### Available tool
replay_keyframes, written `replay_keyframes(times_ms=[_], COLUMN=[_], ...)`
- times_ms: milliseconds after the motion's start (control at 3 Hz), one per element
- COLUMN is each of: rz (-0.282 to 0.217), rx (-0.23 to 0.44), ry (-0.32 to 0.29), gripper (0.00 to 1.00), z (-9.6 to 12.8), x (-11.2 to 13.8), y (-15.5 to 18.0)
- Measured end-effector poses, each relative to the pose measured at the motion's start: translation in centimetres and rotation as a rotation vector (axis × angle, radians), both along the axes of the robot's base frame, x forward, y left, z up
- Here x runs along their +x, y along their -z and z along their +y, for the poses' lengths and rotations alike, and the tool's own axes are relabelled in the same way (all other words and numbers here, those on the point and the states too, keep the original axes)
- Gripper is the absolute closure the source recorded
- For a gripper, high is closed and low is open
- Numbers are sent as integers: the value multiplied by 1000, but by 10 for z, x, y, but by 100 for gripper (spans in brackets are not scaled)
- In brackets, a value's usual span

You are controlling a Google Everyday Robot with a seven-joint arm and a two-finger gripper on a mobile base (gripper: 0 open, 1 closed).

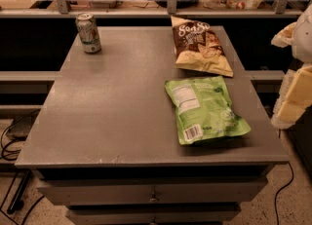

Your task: Move brown chip bag near 7up can

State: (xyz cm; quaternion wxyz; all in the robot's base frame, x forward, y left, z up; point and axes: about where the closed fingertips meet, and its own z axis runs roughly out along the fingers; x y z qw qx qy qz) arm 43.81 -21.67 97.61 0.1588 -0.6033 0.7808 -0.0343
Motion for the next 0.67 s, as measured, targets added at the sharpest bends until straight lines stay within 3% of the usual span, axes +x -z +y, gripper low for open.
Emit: replay_keyframes(times_ms=[333,667], rz=[0,-34], rx=[0,75], ry=[0,53], gripper=[0,0], z=[0,-4], x=[0,9], y=[0,-1])
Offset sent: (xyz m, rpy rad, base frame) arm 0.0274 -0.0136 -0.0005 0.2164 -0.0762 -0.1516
